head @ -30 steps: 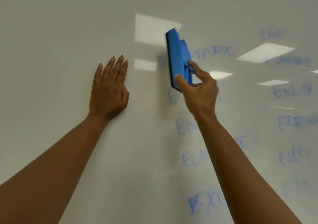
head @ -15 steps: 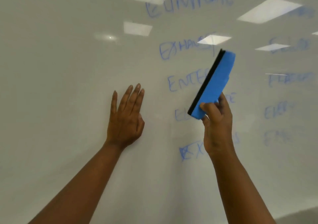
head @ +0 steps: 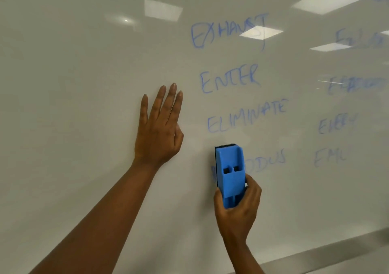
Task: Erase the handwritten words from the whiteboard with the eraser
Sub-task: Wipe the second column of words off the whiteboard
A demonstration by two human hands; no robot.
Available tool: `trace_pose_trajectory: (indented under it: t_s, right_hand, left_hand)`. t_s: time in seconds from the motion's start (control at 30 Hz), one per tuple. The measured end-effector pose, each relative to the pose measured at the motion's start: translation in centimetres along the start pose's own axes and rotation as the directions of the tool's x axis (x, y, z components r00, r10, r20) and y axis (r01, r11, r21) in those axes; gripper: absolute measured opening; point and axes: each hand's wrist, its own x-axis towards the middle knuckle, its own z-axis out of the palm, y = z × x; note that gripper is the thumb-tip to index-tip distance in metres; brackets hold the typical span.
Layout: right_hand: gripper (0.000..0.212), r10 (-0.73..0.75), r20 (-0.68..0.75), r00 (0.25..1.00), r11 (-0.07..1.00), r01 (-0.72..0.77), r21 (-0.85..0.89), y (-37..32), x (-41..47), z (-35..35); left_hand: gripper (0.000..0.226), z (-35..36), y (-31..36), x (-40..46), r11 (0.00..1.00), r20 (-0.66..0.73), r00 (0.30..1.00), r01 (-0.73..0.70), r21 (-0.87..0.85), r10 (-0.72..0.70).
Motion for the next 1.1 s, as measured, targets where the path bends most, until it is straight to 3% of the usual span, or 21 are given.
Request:
trace_pose_trajectory:
  t_s: [0.13,0.4,0.57,0.67,0.93,1.1]
  right_hand:
    - [0.084,0.018,0.008,1.000,1.000,-0.018,-0.014,-0.2,0.1,1.3]
    - [0.085,-0.170,0.180,0.969,0.961,0.203,-0.188,1.5,-3.1,2.0]
    - [0.083,0.020,-0.049,0.999,0.982,-0.029,-0.188,3.3,-1.9,1.1]
    - [0.079,0.073,-0.101,0.992,0.984,-0.088,-0.153,2.6,-1.0,1.6]
    - [0.081,-0.059,0.091,0.994,0.974,0.077,-0.215,2.9,-2.4,1.2]
    - [0.078,-0.008,-0.030,1.000,0.978,0.001,-0.211,2.7,-0.1,1.2]
  left_hand:
    - [0.066,-0.1,0.1,0.0,1.000,-0.007,1.000,0.003,-0.003,-0.003]
    - [0.065,-0.3,0.1,0.0,1.000,-0.017,1.000,0.001,-0.007,-0.001]
    - [0.065,-0.2,0.2,-0.1,1.000,-0.020,1.000,0.005,-0.006,-0.005]
    - [0.065,-0.1,0.3,-0.1,1.000,-0.023,1.000,0.006,-0.004,-0.006]
    - [0.064,-0.1,0.2,-0.1,1.000,-0.018,1.000,0.007,0.003,-0.007]
    - [0.066,0.0,0.3,-0.2,1.000,-0.018,1.000,0.007,0.006,-0.006]
